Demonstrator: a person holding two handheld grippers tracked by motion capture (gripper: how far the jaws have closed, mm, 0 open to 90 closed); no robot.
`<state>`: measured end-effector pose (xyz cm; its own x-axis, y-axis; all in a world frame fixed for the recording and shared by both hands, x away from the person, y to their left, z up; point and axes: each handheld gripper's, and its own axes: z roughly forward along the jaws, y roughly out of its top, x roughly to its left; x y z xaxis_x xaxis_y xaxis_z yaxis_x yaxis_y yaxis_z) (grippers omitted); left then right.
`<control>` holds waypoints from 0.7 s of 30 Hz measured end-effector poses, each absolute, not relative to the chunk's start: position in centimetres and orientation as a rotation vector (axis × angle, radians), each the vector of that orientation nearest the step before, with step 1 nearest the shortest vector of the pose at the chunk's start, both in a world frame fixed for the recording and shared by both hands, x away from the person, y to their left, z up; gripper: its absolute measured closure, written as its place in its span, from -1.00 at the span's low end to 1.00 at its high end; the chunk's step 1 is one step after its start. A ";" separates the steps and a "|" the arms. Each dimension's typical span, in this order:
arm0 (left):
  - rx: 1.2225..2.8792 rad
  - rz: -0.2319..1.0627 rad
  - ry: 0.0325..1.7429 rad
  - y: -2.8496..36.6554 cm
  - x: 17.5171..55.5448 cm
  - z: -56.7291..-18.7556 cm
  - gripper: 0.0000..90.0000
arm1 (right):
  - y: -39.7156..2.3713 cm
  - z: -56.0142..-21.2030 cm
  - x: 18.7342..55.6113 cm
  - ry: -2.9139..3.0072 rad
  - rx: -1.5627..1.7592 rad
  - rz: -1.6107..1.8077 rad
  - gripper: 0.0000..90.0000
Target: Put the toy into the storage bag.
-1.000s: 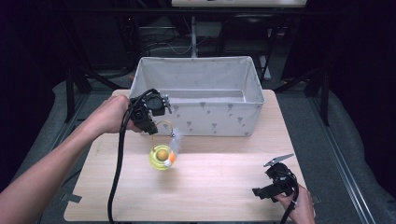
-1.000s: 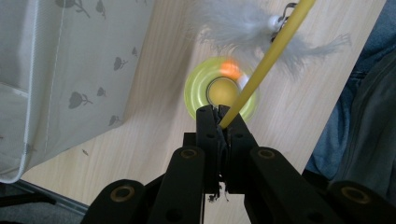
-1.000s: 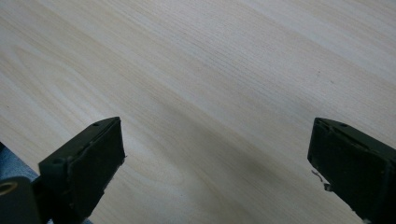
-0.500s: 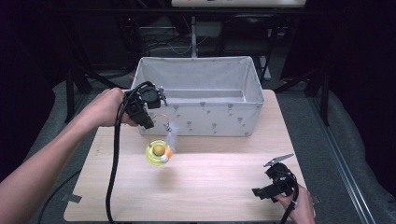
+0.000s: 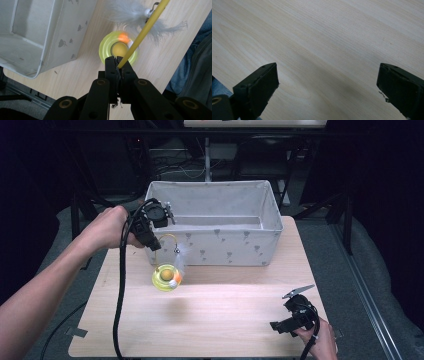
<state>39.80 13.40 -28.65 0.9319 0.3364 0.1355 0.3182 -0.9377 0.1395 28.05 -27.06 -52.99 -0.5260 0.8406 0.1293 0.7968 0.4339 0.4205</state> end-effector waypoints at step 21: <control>2.977 0.268 0.563 13.9 41.1 -26.5 0.95 | -27.0 -53.0 28.0 2.573 1.481 0.671 -0.92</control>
<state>41.14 13.88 -26.47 0.9161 0.3706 0.1533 0.3530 -0.9265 0.1305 28.04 -27.01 -53.00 -0.5227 0.8423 0.1317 0.7993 0.4306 0.4191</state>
